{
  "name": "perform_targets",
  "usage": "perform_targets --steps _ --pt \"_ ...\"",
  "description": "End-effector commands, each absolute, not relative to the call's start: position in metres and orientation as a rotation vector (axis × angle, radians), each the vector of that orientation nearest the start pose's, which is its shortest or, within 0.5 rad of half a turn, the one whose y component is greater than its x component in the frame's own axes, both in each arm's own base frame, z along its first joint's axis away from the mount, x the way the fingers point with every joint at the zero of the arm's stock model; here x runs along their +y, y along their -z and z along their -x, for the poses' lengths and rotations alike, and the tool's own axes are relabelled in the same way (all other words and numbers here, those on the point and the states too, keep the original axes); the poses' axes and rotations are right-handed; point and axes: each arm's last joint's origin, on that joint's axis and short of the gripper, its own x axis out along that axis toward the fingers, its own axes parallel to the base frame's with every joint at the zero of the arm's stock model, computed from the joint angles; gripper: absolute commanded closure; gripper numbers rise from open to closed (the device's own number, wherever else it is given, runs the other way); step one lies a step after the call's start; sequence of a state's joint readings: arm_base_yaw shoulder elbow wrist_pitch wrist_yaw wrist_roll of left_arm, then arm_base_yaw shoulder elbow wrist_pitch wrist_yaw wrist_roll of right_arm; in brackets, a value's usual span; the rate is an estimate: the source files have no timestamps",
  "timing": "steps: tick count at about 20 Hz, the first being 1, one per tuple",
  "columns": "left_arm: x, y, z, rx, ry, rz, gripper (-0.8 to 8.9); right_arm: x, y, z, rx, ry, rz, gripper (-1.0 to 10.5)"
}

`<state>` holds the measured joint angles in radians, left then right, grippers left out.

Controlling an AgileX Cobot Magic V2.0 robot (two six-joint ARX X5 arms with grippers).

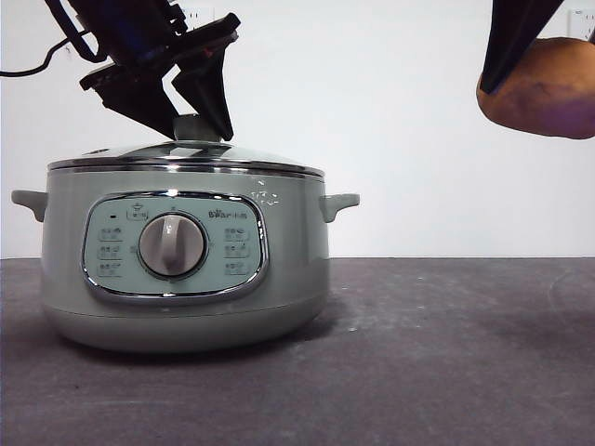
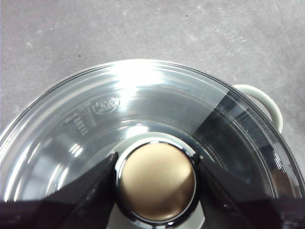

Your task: Pick up the potato,open the lid,put the potato in the pot,close the lid

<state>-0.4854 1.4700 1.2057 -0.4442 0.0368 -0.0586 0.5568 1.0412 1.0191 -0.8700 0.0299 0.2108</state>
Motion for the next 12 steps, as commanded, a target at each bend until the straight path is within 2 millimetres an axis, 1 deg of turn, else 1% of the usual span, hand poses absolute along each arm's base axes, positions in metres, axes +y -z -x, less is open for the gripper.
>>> perform_targets --steps 1,3,6,9,11,12 --pt "-0.15 -0.304 -0.283 0.69 0.476 -0.11 8.22 0.103 -0.313 -0.167 0.874 -0.405 0.054 9.5" --pt "-0.149 -0.32 -0.28 0.643 0.479 -0.099 8.22 0.105 -0.316 -0.17 0.83 -0.423 0.035 9.5" --pt "-0.141 -0.355 -0.266 0.551 0.481 -0.082 8.22 0.112 -0.324 -0.173 0.769 -0.57 -0.039 9.6" --pt "-0.124 -0.393 -0.237 0.453 0.432 -0.098 8.22 0.12 -0.329 -0.18 0.713 -0.671 -0.108 9.6" --pt "-0.108 -0.416 -0.21 0.375 0.381 -0.112 8.22 0.128 -0.331 -0.191 0.724 -0.691 -0.114 9.6" --pt "-0.1 -0.424 -0.197 0.344 0.37 -0.108 8.22 0.133 -0.333 -0.197 0.73 -0.694 -0.108 9.6"
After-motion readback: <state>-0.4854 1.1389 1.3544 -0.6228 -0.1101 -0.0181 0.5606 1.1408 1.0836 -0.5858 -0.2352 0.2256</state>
